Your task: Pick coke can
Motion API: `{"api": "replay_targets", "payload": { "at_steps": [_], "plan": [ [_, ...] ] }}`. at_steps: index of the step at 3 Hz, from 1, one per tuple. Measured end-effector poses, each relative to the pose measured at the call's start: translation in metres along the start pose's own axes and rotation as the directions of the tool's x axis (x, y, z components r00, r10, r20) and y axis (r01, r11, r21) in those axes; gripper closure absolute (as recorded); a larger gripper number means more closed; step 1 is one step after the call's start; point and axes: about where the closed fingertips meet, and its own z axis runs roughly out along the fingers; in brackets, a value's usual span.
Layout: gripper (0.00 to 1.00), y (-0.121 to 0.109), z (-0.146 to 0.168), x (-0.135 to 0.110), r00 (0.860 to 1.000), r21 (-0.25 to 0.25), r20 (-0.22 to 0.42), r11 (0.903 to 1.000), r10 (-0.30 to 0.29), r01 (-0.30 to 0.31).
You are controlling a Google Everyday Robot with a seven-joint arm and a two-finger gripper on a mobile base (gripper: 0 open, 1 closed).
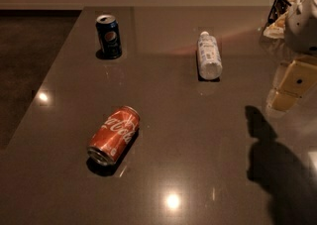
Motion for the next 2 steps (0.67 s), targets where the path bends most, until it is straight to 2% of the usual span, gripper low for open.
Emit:
{"api": "replay_targets", "payload": {
  "at_steps": [1,2],
  "plan": [
    [0.0,0.0,0.0,0.0,1.0,0.0,0.0,1.0,0.0,0.0],
    [0.0,-0.002,0.006,-0.016,0.999,-0.008,0.014,0.9991,-0.042,0.042]
  ]
}}
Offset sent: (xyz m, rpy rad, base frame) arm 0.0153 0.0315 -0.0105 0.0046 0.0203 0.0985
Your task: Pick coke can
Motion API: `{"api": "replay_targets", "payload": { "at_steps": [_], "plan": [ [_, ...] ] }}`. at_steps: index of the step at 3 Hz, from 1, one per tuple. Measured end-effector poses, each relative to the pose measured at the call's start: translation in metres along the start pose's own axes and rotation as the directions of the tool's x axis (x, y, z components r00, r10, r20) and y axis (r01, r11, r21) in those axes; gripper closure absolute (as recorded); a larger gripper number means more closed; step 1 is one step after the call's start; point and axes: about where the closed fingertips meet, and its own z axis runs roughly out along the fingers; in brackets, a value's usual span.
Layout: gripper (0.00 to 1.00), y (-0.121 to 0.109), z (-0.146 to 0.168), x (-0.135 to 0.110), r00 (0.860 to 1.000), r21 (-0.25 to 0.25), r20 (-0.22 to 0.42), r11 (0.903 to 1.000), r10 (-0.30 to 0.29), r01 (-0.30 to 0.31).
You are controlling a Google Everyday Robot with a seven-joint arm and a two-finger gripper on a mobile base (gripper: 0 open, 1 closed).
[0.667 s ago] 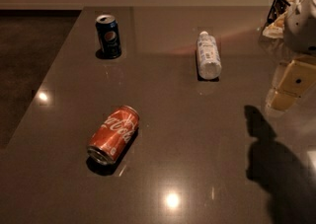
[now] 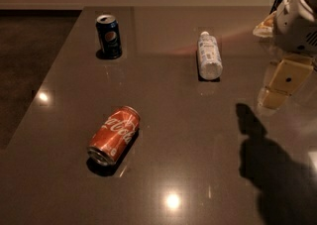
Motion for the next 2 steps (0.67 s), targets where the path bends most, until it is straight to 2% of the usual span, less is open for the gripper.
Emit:
{"api": "replay_targets", "payload": {
  "at_steps": [1,2],
  "plan": [
    [0.0,-0.002,0.015,-0.024,0.997,-0.04,0.01,0.9962,-0.078,0.078],
    [0.0,0.003,0.035,-0.055,0.978,-0.119,0.048,0.971,-0.203,0.207]
  ]
}}
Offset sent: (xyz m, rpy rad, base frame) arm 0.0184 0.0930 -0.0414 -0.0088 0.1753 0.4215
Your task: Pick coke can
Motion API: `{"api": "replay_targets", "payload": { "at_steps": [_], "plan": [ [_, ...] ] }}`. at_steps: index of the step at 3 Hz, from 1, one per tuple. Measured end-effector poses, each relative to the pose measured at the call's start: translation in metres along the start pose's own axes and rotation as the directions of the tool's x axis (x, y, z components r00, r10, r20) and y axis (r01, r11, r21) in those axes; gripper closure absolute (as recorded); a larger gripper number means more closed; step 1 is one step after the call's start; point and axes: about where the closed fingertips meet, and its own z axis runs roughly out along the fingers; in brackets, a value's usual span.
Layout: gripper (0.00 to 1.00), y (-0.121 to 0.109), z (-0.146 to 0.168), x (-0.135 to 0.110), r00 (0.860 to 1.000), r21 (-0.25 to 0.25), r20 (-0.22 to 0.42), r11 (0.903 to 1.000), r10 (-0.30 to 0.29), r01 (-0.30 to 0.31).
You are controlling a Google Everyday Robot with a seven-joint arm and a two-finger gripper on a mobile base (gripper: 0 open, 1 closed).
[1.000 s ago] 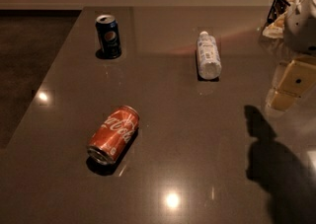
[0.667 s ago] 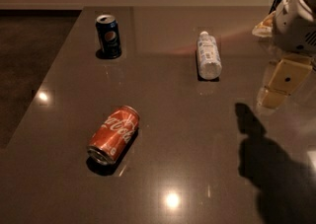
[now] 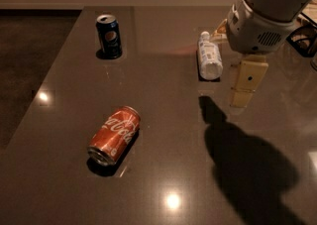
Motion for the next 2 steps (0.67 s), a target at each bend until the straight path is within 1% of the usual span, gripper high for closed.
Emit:
{"api": "replay_targets", "payload": {
  "at_steps": [1,2],
  "plan": [
    [0.0,0.002,0.023,-0.035,0.986,-0.076,0.043,0.983,-0.164,0.167],
    [0.0,0.009,0.044,-0.072,0.936,-0.118,0.067,0.9291,-0.345,0.351]
  ]
}}
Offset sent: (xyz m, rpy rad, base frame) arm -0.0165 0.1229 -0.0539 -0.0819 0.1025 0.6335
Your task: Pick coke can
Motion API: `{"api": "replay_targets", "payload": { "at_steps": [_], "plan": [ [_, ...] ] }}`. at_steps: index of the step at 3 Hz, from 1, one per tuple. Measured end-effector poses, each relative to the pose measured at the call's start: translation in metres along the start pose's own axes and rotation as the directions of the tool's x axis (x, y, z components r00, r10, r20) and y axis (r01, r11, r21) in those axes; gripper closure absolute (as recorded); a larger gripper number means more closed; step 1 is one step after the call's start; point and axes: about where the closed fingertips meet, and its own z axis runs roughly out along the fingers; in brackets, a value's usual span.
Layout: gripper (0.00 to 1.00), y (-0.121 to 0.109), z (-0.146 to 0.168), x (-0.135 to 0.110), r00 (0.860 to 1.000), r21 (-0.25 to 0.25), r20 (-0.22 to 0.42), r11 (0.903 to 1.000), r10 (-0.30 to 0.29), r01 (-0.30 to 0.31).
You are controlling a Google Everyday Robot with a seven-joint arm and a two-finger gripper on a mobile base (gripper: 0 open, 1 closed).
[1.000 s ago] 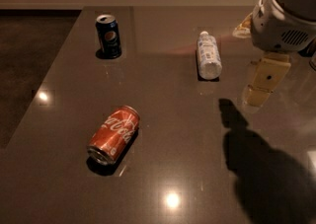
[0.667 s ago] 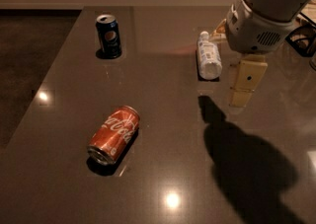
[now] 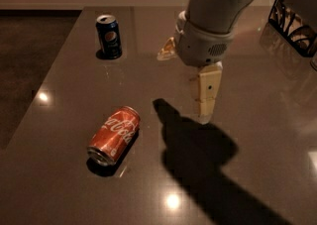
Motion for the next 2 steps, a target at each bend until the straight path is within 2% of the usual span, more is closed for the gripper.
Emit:
{"api": "replay_targets", "payload": {
  "at_steps": [1,2],
  "plan": [
    [0.0,-0.007,0.02,-0.031,0.99,-0.038,0.005,0.9895,-0.139,0.139],
    [0.0,-0.008,0.037,-0.059,0.969,-0.056,0.015,0.9669,-0.248,0.249]
  ]
}}
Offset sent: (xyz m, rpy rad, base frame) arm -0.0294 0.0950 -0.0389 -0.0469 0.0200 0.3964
